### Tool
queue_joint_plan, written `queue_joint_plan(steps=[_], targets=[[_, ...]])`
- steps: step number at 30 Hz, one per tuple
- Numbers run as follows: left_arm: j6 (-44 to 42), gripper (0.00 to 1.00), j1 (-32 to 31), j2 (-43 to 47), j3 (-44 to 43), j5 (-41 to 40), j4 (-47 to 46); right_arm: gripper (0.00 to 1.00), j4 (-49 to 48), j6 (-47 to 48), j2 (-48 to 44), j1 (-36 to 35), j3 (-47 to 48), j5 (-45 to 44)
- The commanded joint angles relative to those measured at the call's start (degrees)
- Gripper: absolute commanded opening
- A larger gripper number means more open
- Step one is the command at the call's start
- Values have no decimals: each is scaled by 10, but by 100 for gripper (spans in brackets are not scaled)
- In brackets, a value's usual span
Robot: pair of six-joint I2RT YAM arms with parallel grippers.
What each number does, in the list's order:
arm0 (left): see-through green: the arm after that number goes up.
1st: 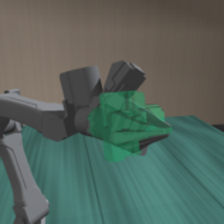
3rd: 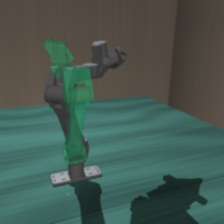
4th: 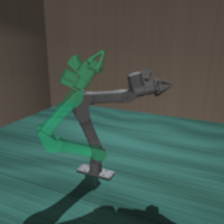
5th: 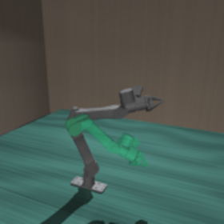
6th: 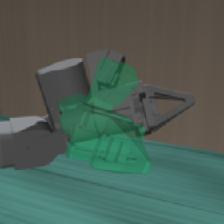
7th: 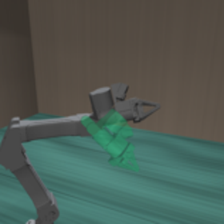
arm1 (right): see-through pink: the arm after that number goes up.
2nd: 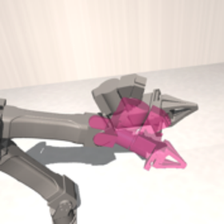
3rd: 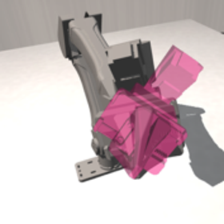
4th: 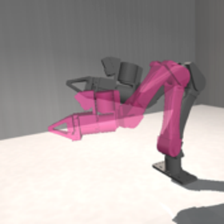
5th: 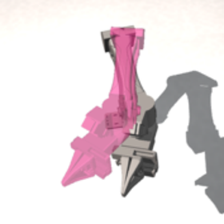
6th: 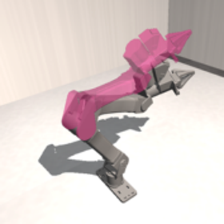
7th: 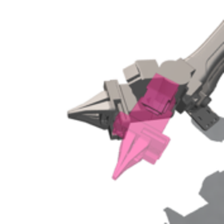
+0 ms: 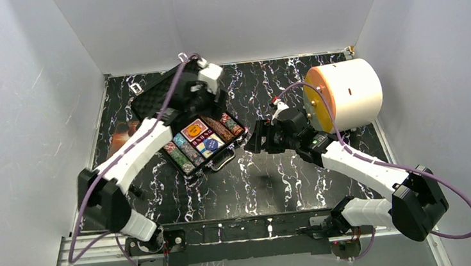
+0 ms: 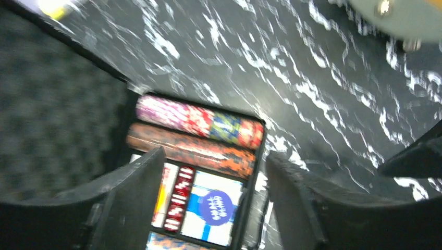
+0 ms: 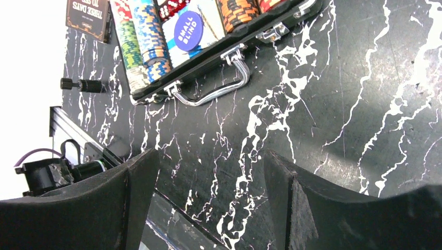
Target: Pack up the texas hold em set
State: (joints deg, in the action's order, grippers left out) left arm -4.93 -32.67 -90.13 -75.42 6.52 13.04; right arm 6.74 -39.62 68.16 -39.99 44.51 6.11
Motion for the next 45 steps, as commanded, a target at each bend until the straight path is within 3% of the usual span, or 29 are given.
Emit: queue_joint_plan(steps=[1, 3, 5, 14, 25, 28, 34, 37, 41, 45], targets=[[19, 78, 58, 102, 6, -43, -41, 81, -1, -2, -16, 0, -10, -4], [20, 91, 96, 114, -14, -57, -37, 81, -1, -2, -17, 0, -10, -2], [11, 98, 116, 115, -44, -65, -19, 81, -1, -3, -16, 0, -9, -3], [6, 98, 184, 13, -171, -75, 52, 81, 4, -6, -17, 0, 0, 0], [-27, 98, 199, -96, -228, -91, 82, 81, 12, -7, -17, 0, 2, -3], [-14, 97, 198, -91, -210, -49, 99, 81, 9, -8, -10, 0, 6, 0], [40, 74, 198, -39, -139, 58, 100, 81, 6, -3, 0, 0, 8, 4], [55, 69, 197, -16, -106, 84, 106, 81, 7, 3, 10, 0, 15, 6], [88, 68, 197, 10, -80, 123, 118, 81, 5, 5, 20, 0, 23, 10], [107, 75, 196, 35, -67, 280, 118, 81, 5, 3, 20, 0, 24, 3]])
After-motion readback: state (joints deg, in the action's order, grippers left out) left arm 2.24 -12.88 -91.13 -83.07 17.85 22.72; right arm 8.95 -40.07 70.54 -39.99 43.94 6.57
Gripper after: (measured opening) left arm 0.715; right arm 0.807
